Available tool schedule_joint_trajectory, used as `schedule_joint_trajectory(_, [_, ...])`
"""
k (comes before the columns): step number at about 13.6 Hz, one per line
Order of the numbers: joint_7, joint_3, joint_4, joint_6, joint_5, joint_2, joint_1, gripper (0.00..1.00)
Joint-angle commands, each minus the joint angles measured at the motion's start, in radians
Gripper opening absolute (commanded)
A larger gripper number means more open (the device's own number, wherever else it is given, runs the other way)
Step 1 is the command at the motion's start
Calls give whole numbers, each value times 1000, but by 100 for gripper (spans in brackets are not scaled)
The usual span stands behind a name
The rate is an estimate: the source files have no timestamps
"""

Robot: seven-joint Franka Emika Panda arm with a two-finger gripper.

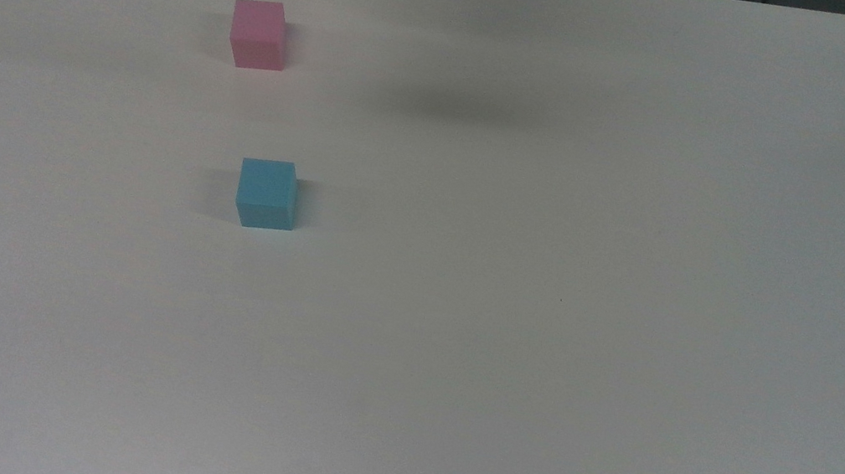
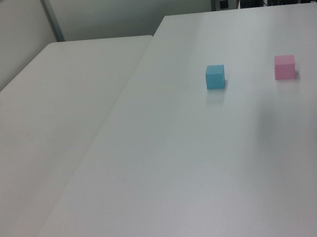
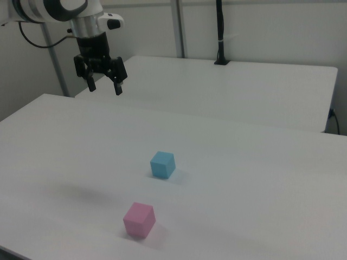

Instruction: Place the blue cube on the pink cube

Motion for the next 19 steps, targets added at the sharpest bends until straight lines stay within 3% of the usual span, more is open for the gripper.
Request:
schedule_joint_trajectory(1, [-20,-9,-15,-12,1,-16,0,100])
schedule_joint_trajectory(13, [-52,-21,-13,-11,2,-16,-4,100])
schedule_joint_trajectory(19, [-129,-23,-7,2,-1,-10,-104,100])
